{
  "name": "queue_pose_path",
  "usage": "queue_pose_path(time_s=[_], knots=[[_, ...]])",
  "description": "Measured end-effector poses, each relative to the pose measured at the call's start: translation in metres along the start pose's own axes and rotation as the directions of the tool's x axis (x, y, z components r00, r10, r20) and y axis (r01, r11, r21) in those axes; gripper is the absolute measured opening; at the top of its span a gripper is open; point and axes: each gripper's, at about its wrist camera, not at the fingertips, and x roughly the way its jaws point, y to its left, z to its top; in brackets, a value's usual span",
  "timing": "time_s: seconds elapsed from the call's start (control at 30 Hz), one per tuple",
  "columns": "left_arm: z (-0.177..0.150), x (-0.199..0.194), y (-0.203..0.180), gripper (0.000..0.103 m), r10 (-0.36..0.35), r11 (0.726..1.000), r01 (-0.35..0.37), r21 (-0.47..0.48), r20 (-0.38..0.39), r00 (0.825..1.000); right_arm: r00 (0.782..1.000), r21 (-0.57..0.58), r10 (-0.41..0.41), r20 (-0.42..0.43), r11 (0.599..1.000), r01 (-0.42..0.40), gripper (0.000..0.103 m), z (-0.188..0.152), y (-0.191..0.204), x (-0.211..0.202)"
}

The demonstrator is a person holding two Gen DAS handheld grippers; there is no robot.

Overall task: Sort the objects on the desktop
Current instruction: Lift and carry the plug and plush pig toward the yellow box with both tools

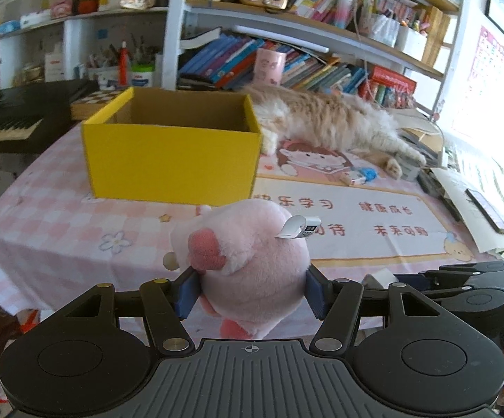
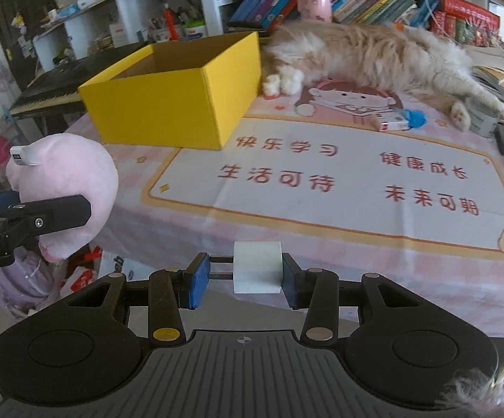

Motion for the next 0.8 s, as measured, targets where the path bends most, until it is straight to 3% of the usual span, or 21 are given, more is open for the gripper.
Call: queue_pose_path(time_s=[0.8], knots=[[-0.009, -0.031, 0.040, 0.061, 0.094, 0.990, -0.083, -0.113, 0.095, 0.991, 0.998, -0.190, 0.058, 0.025, 0.980, -0.053, 0.040, 0.007, 0.060, 0.002]])
